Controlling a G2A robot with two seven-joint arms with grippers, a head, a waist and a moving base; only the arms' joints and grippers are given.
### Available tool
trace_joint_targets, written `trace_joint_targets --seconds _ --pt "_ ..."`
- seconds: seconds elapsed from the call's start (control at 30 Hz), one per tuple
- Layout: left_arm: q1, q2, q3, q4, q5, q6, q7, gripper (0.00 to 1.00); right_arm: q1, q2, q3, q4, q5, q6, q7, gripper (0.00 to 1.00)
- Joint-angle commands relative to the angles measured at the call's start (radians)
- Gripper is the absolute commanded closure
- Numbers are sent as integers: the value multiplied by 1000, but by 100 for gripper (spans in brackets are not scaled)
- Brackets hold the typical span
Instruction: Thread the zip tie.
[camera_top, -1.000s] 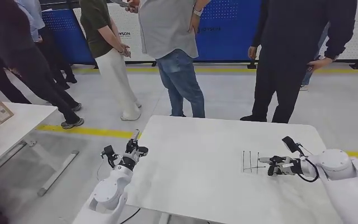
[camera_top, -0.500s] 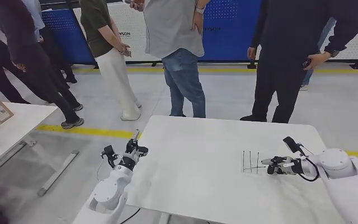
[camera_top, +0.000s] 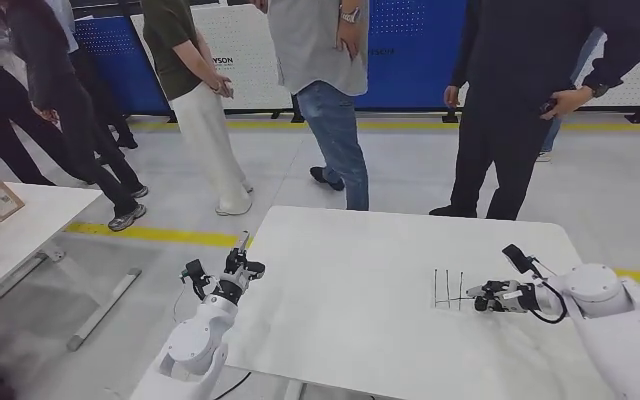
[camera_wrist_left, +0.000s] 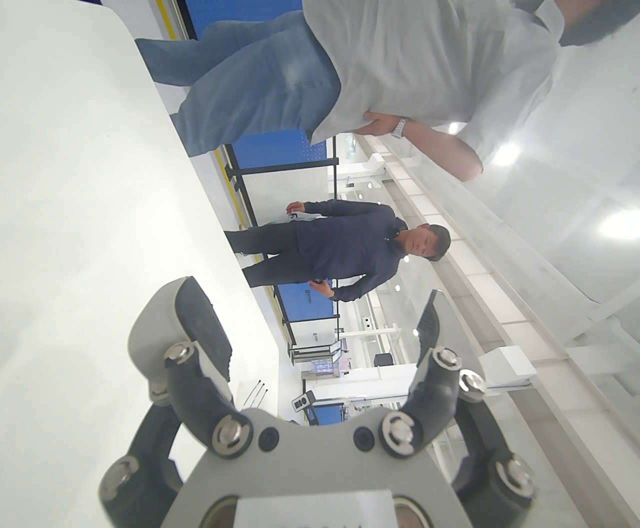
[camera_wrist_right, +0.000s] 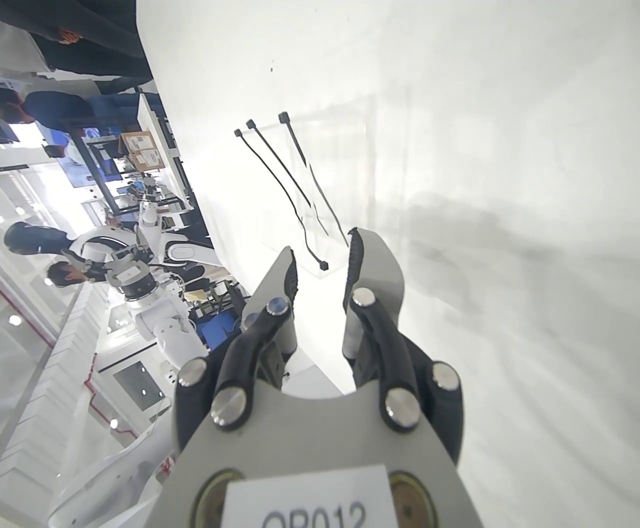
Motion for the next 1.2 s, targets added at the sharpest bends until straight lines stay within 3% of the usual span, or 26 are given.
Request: trace_joint_targets --seconds 0.0,0.1,0.43,0.67,0.8,1.17 --pt "0 0 0 0 0 0 0 0 3 -1 -4 3 -1 1 -1 82" --pt "0 0 0 0 0 0 0 0 6 -1 -9 7 -1 0 -4 100" --pt "0 0 0 0 0 0 0 0 -3 7 5 -12 24 -19 -1 100" --pt "0 0 0 0 0 0 0 0 -65 36 84 -87 93 -73 30 100" --pt "0 0 0 0 0 0 0 0 -120 55 158 -120 195 -127 67 100" --pt "0 0 0 0 0 0 0 0 -120 55 158 -120 195 -127 67 100"
